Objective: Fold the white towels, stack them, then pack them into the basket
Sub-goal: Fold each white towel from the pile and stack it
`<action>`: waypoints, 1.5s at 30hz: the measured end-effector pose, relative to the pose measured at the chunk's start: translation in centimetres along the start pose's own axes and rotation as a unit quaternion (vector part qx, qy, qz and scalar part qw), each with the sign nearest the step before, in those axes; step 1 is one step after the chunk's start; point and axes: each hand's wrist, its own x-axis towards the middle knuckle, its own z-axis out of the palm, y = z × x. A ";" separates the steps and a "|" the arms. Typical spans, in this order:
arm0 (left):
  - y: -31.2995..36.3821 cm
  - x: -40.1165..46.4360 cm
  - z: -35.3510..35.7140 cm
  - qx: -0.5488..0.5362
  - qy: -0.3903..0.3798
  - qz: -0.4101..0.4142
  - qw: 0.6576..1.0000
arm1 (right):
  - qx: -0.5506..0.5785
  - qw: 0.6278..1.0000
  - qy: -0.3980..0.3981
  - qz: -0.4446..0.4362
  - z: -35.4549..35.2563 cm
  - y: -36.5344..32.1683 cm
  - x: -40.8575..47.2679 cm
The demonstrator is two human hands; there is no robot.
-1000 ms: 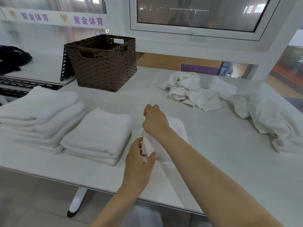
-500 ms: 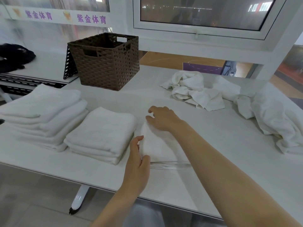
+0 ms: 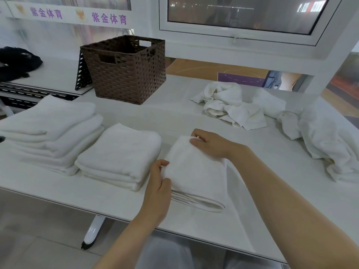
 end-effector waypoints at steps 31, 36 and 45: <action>0.2 5.8 1.8 0.522 -0.146 0.075 0.837 | 0.046 0.989 0.106 0.091 3.4 2.6 -1.1; 0.5 5.9 1.9 0.551 -0.149 0.053 0.820 | 0.141 0.975 0.074 0.152 1.5 4.6 -3.3; 0.1 5.9 2.3 0.564 -0.150 0.048 0.811 | 0.087 0.971 0.170 0.145 4.8 6.1 -5.7</action>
